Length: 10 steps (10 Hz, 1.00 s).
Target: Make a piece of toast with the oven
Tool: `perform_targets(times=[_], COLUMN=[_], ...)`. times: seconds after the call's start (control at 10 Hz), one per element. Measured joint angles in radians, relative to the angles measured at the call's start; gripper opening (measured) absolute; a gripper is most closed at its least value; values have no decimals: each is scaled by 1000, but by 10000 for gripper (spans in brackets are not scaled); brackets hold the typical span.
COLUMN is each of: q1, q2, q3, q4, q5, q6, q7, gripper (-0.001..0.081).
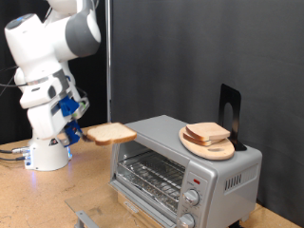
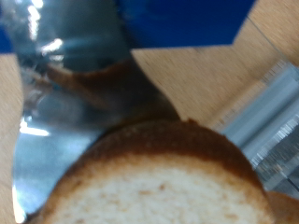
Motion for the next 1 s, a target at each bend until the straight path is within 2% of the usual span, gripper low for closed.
perform_targets(times=[0.4,0.7,0.8,1.0], q1=[-60,-63,-63,-62], q2=[204,334,366,365], q3=[46,55,57,58], q4=[1,2,9,4], q5=[-118,-216,-239,-239], q6=[184,303,321,328], q7=[-9,36,52,52], gripper=[485,485,485,485])
